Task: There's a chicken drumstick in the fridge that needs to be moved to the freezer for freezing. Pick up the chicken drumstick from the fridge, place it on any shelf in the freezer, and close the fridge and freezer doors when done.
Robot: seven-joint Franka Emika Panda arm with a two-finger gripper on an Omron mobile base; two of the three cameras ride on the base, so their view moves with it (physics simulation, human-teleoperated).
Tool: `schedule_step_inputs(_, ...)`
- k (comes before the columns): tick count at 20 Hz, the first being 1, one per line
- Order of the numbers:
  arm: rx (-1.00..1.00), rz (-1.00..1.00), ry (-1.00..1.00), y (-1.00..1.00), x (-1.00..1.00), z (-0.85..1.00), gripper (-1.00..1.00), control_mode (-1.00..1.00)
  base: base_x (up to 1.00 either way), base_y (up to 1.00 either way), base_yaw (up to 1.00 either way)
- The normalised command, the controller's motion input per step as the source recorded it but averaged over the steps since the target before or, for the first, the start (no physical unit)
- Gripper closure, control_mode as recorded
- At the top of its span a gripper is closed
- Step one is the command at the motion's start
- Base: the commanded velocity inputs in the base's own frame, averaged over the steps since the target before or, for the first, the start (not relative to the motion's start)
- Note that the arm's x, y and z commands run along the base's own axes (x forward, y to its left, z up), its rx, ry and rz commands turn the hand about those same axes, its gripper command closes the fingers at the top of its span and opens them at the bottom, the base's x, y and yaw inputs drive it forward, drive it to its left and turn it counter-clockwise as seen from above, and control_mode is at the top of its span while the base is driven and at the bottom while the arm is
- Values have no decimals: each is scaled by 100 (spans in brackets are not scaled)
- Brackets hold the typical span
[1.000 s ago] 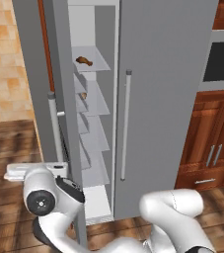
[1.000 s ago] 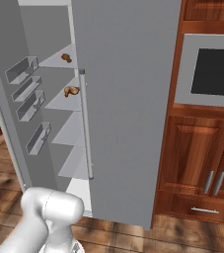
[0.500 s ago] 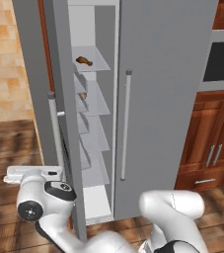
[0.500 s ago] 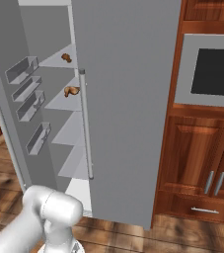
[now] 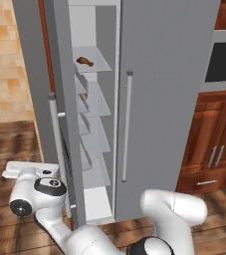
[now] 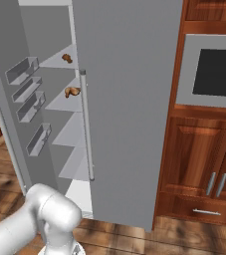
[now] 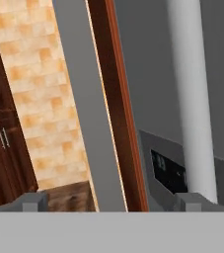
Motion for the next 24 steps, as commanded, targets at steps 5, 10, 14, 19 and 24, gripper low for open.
schedule_step_inputs(5, 0, -20, -1, 32, 38, -6, -100, -100, 0, 0, 0)
schedule_step_inputs(10, 0, -18, -1, 20, 38, -7, -100, -100, 0, 0, 0)
schedule_step_inputs(14, 0, -6, -5, -14, 30, -19, -100, -100, 0, 0, 0)
schedule_step_inputs(19, 0, 0, -7, -55, 28, -36, -100, -100, 0, 0, 0)
schedule_step_inputs(24, 1, 0, -5, -60, 36, -24, -100, -100, 0, 0, 0)
